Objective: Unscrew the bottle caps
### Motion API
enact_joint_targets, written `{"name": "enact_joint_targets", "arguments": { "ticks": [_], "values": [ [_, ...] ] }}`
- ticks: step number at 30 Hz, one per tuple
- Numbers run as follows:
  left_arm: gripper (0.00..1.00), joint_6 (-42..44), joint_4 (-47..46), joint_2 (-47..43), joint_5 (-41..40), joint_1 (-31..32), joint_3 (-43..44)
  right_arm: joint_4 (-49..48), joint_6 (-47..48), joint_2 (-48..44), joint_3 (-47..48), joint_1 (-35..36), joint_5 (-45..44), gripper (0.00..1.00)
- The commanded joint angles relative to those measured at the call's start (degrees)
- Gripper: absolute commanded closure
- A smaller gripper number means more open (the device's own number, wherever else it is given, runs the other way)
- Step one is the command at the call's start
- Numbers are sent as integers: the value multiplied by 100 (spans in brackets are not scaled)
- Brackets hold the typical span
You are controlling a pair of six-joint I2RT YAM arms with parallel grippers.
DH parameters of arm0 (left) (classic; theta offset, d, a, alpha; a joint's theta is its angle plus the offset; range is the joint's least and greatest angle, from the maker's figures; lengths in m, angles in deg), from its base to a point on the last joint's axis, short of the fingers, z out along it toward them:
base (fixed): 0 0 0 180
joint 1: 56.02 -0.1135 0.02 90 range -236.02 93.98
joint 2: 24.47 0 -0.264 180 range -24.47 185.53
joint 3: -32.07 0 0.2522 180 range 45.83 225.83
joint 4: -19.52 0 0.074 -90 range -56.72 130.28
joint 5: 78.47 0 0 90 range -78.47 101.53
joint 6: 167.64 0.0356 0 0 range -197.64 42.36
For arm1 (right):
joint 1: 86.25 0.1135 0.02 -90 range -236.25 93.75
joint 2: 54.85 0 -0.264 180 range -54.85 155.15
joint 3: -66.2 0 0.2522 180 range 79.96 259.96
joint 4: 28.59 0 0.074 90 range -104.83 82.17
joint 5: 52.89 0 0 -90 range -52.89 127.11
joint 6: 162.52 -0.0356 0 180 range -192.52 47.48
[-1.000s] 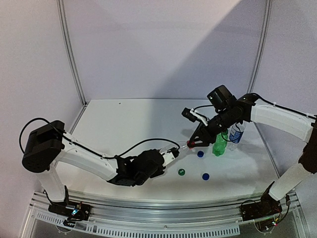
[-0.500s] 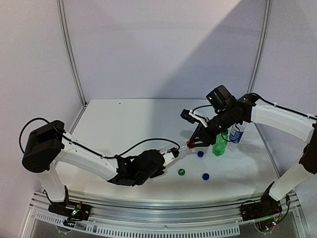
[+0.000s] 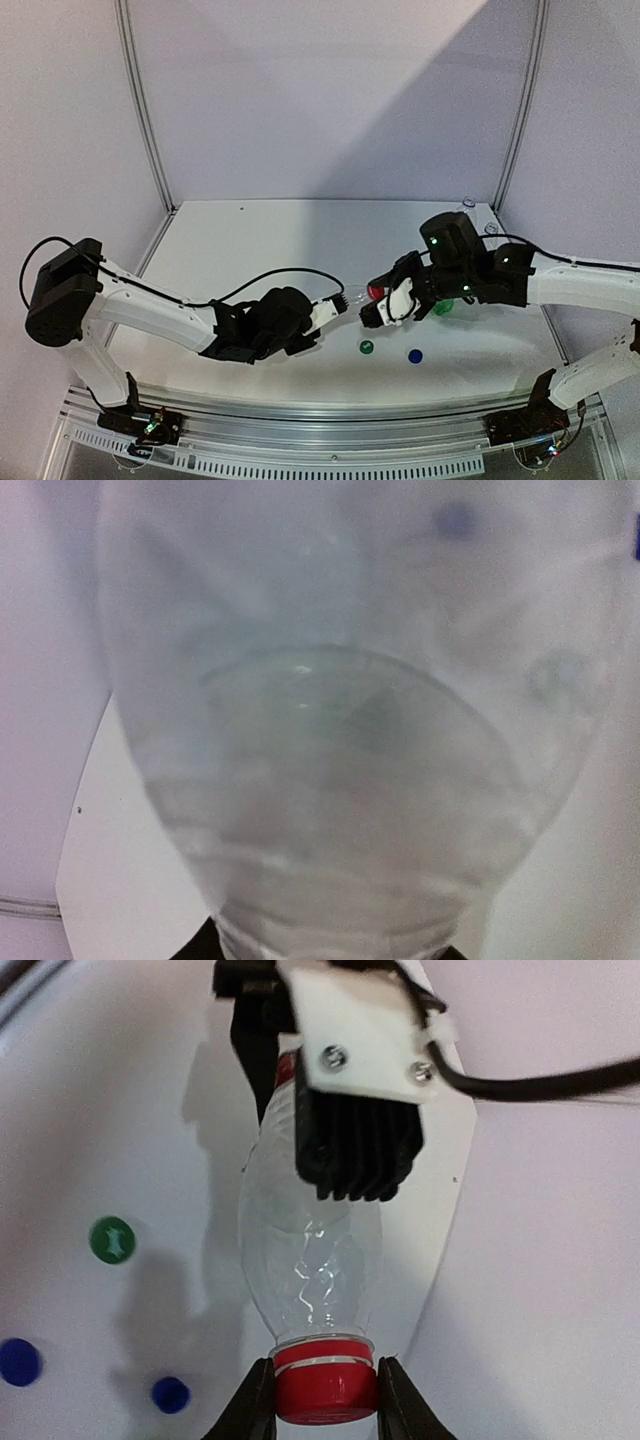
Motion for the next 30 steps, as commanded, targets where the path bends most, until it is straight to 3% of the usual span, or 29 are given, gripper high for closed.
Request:
{"name": "enact_joint_targets", "arguments": {
  "ticks": [1, 5, 9, 13, 16, 19, 23, 24, 27, 30],
  "values": [
    [97, -228, -47, -159, 560, -16, -47, -1971, 2581, 354, -775, 74, -1858, 100],
    [100, -220, -42, -163, 493, -19, -56, -2411, 2939, 282, -1080, 183, -1967, 99],
    [100, -231, -48, -171, 478, -25, -61, -2028, 2549, -52, -943, 184, -1983, 71],
    [100, -227, -57, -199, 411, -28, -77, -581, 1665, -624, -351, 186, -1695, 49],
    [100, -223, -77, -211, 312, -31, -85, 616, 550, -1033, 174, 187, -1112, 36],
    [100, -205, -129, -232, 243, -26, -111, 1134, -427, -1423, 310, 187, -494, 24],
    [100, -133, -284, -314, 110, -18, -201, 1265, -2578, -1543, 773, -128, 380, 21],
    [100, -93, -351, -341, 62, -16, -240, 1378, -3501, -1415, 1000, -401, 641, 21],
    [100, 77, -512, -404, -47, 46, -330, 2265, -5224, -821, 1850, -1061, 1633, 26],
    [100, 294, -624, -352, -283, 159, -351, 3112, -5943, 83, 2481, -1596, 2487, 27]
  ]
}}
